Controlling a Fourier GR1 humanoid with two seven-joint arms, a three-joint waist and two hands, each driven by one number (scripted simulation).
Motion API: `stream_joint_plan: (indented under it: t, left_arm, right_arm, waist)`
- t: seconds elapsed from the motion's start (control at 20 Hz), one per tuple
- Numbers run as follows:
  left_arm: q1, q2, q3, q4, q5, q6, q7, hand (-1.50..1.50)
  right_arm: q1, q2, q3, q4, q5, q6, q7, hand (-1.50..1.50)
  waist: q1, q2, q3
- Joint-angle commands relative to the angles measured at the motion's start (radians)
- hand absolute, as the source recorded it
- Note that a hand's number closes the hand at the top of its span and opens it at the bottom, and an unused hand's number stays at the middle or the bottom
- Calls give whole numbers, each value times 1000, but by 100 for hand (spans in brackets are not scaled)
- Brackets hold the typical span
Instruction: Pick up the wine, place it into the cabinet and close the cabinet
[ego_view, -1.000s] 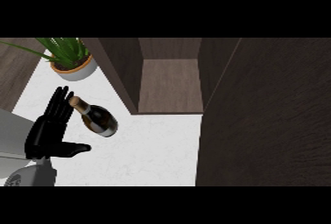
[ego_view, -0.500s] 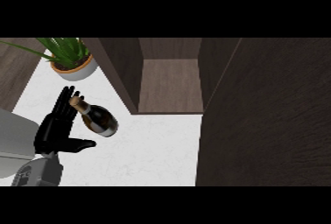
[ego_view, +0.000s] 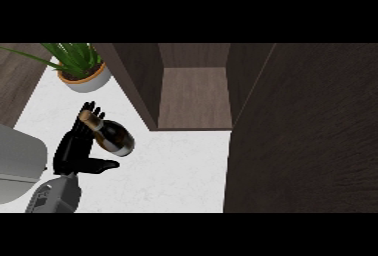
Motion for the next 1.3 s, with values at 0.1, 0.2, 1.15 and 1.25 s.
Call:
stream_joint_plan:
  t: [0.1, 0.2, 1.15, 1.25]
  left_arm:
    - [-14, -14, -12, 89, -20, -1, -43, -150]
    - [-53, 7, -1, 154, -16, -25, -67, -150]
    - [-181, -27, -37, 398, -56, -132, -260, 150]
    - [-150, -12, -58, 364, -77, -139, -275, 150]
  right_arm:
    - [-15, -3, 1, -178, -67, -42, 127, -150]
    - [-8, -7, -31, -84, -78, 2, 23, -150]
    - [-29, -11, -62, -112, -133, -8, 86, -150]
    - [31, 10, -3, -158, -68, -7, 85, -150]
  waist:
    - [1, -1, 0]
    - [3, 1, 0]
    - [-3, 2, 0]
    - [-1, 0, 0]
